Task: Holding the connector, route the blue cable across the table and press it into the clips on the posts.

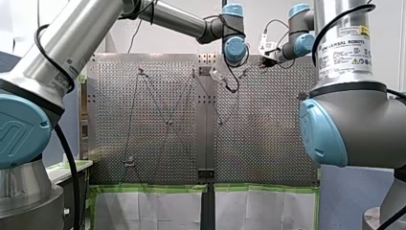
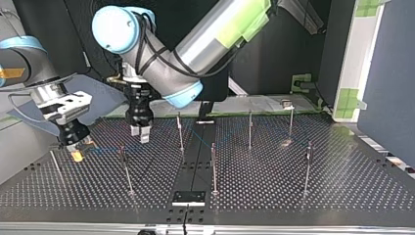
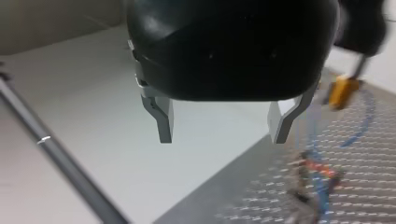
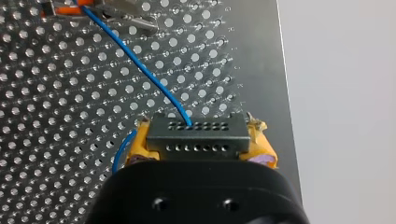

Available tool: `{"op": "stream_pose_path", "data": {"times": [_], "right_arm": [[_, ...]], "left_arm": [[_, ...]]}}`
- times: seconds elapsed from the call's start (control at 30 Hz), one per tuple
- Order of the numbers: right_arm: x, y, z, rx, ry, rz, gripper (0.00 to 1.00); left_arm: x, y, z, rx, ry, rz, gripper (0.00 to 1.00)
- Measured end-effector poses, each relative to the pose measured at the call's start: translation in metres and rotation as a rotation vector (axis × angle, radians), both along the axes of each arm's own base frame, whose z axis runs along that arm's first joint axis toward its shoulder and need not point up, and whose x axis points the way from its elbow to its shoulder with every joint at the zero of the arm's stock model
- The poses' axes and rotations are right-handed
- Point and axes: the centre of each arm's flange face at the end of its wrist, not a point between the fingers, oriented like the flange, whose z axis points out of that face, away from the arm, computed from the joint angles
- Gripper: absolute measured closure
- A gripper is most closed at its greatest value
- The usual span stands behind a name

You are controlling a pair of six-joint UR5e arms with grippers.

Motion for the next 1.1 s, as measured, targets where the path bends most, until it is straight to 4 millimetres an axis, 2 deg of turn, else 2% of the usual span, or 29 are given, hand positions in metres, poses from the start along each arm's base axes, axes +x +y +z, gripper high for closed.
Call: {"op": "stream_pose_path", "data": {"times": [0.2, 0.33, 0.47, 0.73, 1.1], "right_arm": [[0.0, 0.0, 0.0, 0.0, 0.0, 0.0, 1.0], [0.0, 0.0, 0.0, 0.0, 0.0, 0.0, 1.0], [0.0, 0.0, 0.0, 0.0, 0.0, 0.0, 1.0], [0.0, 0.0, 0.0, 0.0, 0.0, 0.0, 1.0], [0.0, 0.0, 0.0, 0.0, 0.0, 0.0, 1.0]], "left_arm": [[0.017, 0.032, 0.015, -0.074, -0.035, 0.036, 0.0], [0.026, 0.05, 0.018, -0.1, -0.049, 0.076, 0.0], [0.027, 0.055, 0.007, -0.099, -0.051, 0.099, 0.0], [0.02, 0.052, -0.017, -0.103, -0.05, 0.093, 0.0], [0.018, 0.061, -0.059, -0.113, -0.049, 0.113, 0.0]]}}
